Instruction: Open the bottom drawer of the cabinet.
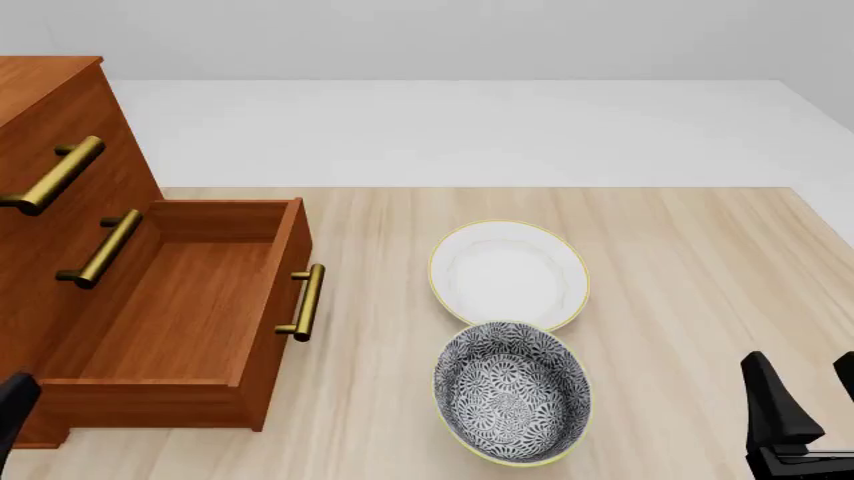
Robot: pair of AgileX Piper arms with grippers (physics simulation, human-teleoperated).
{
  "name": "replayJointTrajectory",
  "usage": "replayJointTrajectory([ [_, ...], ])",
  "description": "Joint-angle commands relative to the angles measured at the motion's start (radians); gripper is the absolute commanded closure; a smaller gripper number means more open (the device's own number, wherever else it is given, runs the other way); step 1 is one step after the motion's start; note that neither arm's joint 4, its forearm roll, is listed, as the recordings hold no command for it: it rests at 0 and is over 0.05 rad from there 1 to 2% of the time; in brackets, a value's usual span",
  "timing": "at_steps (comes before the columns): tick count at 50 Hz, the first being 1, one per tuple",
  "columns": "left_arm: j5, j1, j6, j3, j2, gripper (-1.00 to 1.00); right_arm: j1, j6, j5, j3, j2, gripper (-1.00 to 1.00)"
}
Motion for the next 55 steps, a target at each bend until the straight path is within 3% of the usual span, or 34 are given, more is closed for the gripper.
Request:
replayJointTrajectory([
  [1,0.035,0.005,0.001,-0.032,0.0,-1.0,0.0,0.0,0.0,0.0,0.0,-1.0],
  [25,0.071,0.002,0.021,-0.047,0.0,-1.0,0.0,0.0,0.0,0.0,0.0,-1.0],
  [36,0.078,0.017,0.007,-0.019,0.0,-1.0,0.0,0.0,0.0,0.0,0.0,-1.0],
  [55,0.084,0.007,-0.006,-0.045,0.0,-1.0,0.0,0.0,0.0,0.0,0.0,-1.0],
])
